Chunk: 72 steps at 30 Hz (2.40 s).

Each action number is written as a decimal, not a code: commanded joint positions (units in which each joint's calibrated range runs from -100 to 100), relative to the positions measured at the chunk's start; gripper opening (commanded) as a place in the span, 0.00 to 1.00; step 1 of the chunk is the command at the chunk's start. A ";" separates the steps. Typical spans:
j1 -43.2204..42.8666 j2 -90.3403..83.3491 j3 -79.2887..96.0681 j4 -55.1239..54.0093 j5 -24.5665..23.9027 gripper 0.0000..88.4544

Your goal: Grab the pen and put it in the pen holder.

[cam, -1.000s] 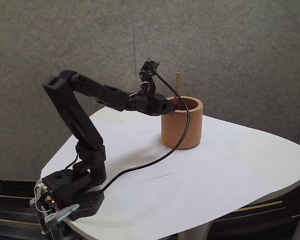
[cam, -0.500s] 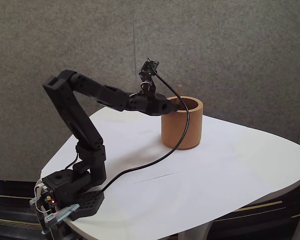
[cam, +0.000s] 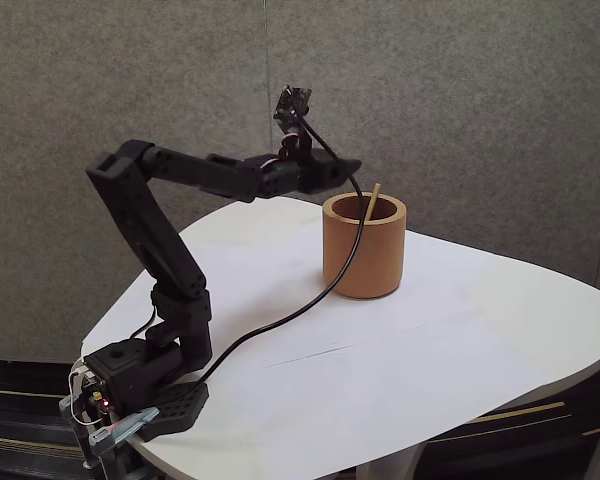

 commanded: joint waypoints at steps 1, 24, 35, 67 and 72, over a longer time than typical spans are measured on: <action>-0.83 -1.87 -10.02 -0.51 -0.09 0.28; -6.17 -16.19 -40.70 67.80 -28.47 0.28; -6.39 -30.09 -15.97 81.02 -42.52 0.28; -5.73 -61.90 36.19 86.69 -49.58 0.27; -5.73 -64.66 37.09 86.78 -49.26 0.28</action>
